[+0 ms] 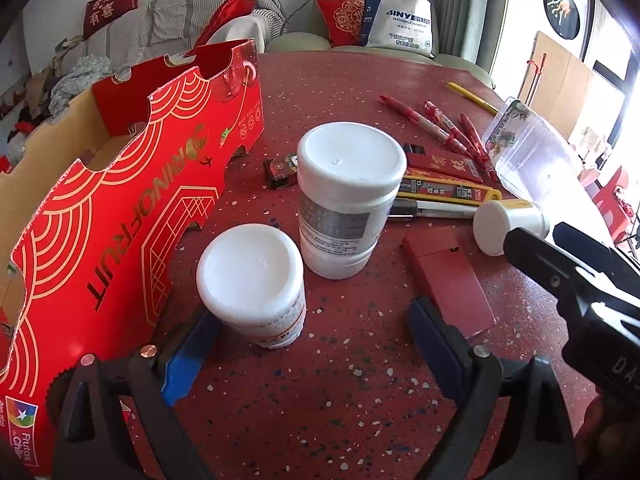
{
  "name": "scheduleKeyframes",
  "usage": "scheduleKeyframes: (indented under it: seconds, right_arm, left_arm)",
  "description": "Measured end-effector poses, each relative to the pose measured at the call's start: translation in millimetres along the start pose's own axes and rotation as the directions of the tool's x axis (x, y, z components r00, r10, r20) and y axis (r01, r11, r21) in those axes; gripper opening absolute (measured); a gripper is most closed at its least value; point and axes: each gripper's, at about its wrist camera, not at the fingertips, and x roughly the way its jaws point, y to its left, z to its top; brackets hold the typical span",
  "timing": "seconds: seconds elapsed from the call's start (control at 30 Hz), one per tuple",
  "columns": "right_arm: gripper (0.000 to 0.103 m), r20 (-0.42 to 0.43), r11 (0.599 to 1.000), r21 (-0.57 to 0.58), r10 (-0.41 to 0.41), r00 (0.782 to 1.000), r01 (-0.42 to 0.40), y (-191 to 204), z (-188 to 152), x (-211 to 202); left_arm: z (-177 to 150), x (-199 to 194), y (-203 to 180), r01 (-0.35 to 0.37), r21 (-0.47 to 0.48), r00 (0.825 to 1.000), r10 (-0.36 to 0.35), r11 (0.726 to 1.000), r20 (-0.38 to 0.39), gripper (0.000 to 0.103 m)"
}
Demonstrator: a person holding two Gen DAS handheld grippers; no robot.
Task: Organize rigid objects
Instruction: 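Grasp the white tub with the left tool while the right tool grasps the white bottle with yellow label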
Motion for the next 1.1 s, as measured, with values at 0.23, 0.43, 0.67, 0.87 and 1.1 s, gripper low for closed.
scheduleKeyframes:
  seconds: [0.23, 0.43, 0.67, 0.87, 1.1]
  right_arm:
    - [0.08, -0.018, 1.0, -0.024, 0.001, 1.0, -0.002, 4.4, -0.4, 3.2]
    - [0.08, -0.057, 1.0, 0.001, 0.019, 0.998, -0.019, 0.4, 9.7, 10.7]
    - [0.08, -0.092, 0.998, -0.067, -0.017, 0.996, 0.011, 10.2, 18.9, 20.3]
    - [0.08, -0.132, 0.999, -0.032, -0.014, 0.991, 0.01, 3.3, 20.7, 32.4]
    - [0.038, -0.171, 0.998, -0.013, -0.066, 0.983, 0.065, 1.8, 15.7, 38.9]
  left_arm:
    - [1.2, 0.1, -4.1, -0.002, 0.01, 1.0, 0.002, 1.0, 0.001, 0.093]
    - [9.0, 6.9, -12.3, -0.041, 0.077, 0.998, 0.037, 0.996, 0.044, 0.09]
    - [12.7, 9.1, -8.4, -0.031, 0.067, 0.999, 0.028, 0.997, 0.046, 0.083]
    - [9.2, 6.0, -4.5, 0.013, 0.038, 0.999, -0.015, 0.999, 0.052, 0.078]
    - [7.7, 1.9, -0.2, 0.03, 0.039, 0.999, -0.031, 0.999, 0.031, 0.073]
